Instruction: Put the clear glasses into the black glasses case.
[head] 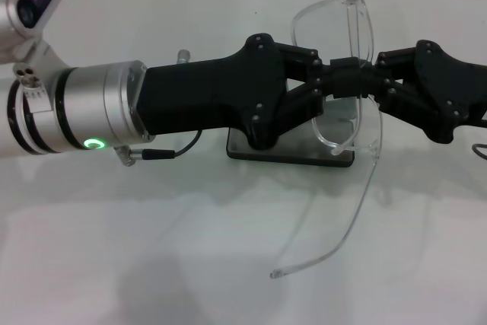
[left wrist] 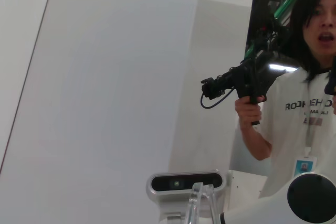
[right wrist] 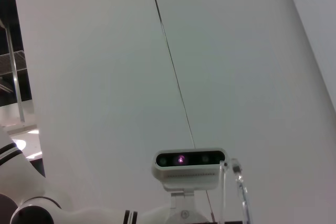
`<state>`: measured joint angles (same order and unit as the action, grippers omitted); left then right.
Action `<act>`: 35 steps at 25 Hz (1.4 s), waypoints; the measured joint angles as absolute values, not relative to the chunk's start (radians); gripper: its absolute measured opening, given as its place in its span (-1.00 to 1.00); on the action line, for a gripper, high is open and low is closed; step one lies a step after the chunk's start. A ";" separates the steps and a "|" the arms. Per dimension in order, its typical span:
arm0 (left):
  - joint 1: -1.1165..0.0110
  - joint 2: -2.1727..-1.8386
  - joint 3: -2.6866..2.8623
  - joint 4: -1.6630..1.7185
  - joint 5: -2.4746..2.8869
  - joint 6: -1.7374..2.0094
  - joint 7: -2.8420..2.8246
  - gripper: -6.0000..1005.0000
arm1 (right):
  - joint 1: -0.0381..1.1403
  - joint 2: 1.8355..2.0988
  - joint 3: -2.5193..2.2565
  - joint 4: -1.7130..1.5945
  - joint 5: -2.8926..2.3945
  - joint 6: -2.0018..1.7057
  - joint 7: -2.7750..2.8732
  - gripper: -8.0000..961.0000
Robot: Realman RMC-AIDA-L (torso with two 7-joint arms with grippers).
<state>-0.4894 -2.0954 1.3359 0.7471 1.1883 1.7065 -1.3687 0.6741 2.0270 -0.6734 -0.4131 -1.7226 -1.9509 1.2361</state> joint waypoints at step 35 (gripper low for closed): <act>-0.442 -2.092 1.390 0.709 1.135 1.850 -1.311 -0.89 | 0.507 2.018 -0.696 -0.456 -1.069 -2.141 1.203 -0.84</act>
<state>-0.4425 -2.0917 1.3895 0.7091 1.1350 1.8496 -1.3110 0.5069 2.0177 -0.6961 -0.4564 -1.0694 -2.1410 1.2029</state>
